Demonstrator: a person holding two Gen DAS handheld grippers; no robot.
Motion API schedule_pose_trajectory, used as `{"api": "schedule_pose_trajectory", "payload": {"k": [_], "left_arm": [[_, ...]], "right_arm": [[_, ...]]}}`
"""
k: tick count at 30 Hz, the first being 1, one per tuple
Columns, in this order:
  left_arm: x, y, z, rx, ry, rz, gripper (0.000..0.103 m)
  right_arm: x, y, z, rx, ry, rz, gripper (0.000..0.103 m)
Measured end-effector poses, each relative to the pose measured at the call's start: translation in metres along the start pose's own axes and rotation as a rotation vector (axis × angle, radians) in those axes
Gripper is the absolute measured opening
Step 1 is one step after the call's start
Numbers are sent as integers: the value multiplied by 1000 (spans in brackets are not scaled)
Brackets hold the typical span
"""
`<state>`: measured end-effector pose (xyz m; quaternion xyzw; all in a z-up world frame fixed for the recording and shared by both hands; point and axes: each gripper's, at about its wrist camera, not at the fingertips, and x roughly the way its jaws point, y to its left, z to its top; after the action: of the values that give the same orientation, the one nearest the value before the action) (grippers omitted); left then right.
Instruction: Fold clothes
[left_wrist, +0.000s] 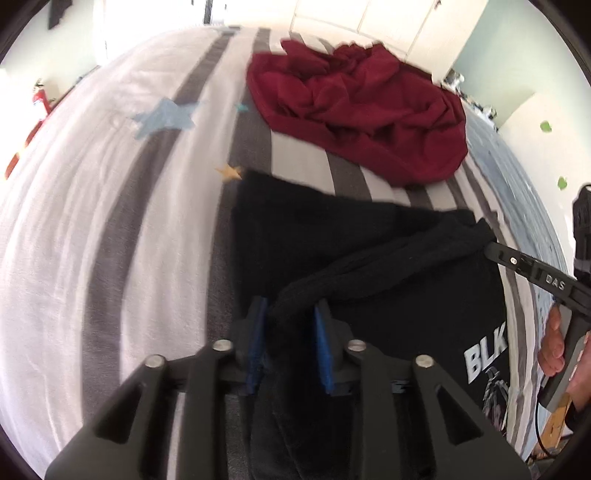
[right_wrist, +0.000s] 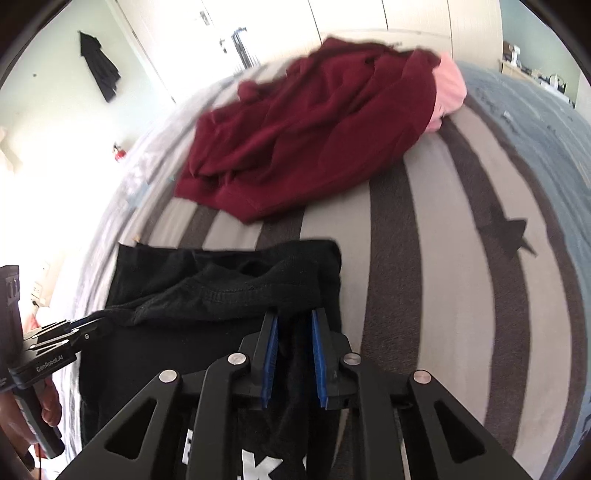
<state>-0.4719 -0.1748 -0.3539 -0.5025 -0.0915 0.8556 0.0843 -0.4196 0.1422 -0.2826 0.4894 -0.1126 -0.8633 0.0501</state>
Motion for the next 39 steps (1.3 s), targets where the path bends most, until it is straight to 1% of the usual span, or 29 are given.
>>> {"api": "schedule_pose_trajectory", "payload": {"k": [1,4,5,8,9,10,11,13,15,17,18,19,21,22,27,29,30,31,32,33,36,39], "left_arm": [[-7,1,1,-12,-22,13,42],[-21,3,3,-26,-59,40,42],[-25,2,3,-28,-69,34,42],[-28,-12,0,19,-46,-46,42],[-28,-17,-1,35,-38,-74,42],[-24,-24,-3,66,-21,-87,39],[-18,-31,-6,100,-2,-98,34],[2,-40,-10,143,39,-85,29],[23,-36,-11,138,77,-53,26],[36,-29,-10,128,85,-39,15],[39,-25,-8,107,83,-52,15],[40,-21,-5,83,82,-68,14],[43,-14,-1,29,77,-97,14],[45,-11,1,-2,74,-109,14],[34,-1,-1,-58,55,-135,14],[26,4,-3,-73,43,-140,14],[20,6,-4,-69,32,-124,14],[11,5,-6,-48,18,-92,14],[3,4,-8,-25,3,-57,14],[-5,4,-10,-1,-12,-22,14],[-29,-7,-31,84,-29,19,14],[-46,-23,-65,130,-16,7,14]], "right_arm": [[-8,-2,0,-1,-24,-4,15],[-26,-5,-4,0,-62,-34,15],[-28,-1,-6,-16,-62,-25,15],[-23,20,-9,-92,-46,29,15],[-18,29,-10,-125,-35,35,15],[-13,38,-10,-154,-25,42,15],[-6,44,-9,-168,-18,50,15],[12,47,-5,-157,0,51,15],[31,43,0,-123,25,49,15],[49,36,5,-88,51,46,12],[55,33,6,-83,58,41,5],[59,29,6,-82,62,41,0],[66,22,8,-78,69,45,0],[67,19,9,-66,68,60,0],[56,-1,15,42,34,121,0],[44,-10,17,73,9,111,0],[36,-13,16,73,-2,97,0],[28,-15,15,67,-14,84,3],[18,-12,11,39,-30,77,6],[7,-9,7,12,-44,71,6],[-22,8,-23,-64,-52,70,6],[-48,28,-66,-138,-39,66,6]]}}
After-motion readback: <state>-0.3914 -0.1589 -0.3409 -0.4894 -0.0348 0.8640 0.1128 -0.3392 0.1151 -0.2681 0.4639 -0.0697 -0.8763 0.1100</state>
